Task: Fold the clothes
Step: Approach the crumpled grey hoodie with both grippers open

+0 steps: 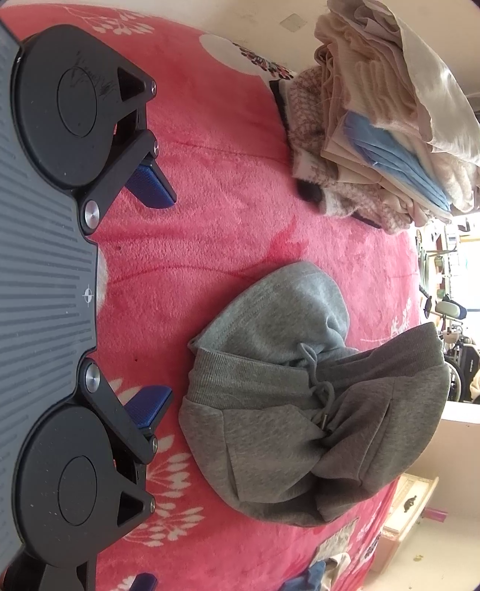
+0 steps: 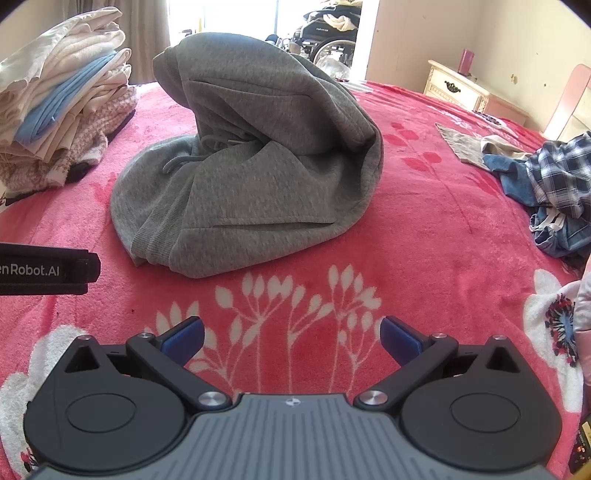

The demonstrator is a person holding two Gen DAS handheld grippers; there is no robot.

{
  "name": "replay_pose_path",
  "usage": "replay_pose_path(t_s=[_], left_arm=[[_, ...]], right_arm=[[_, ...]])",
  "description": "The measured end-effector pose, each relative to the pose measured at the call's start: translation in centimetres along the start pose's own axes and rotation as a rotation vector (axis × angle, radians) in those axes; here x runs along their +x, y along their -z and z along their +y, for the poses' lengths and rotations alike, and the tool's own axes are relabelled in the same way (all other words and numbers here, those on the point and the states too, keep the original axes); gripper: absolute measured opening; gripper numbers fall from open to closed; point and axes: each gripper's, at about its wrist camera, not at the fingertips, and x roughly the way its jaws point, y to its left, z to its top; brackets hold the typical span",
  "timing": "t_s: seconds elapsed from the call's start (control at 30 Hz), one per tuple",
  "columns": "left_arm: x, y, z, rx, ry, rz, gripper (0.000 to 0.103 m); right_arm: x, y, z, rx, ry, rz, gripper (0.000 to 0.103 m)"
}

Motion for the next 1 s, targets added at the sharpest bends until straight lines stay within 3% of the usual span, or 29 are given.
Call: replay_pose_path(t_s=[1.0], left_arm=[[-0.09, 0.04, 0.12, 0.001, -0.016, -0.015, 0.103]], right_arm=[[-0.05, 0.07, 0.0, 0.005, 0.004, -0.002, 0.103]])
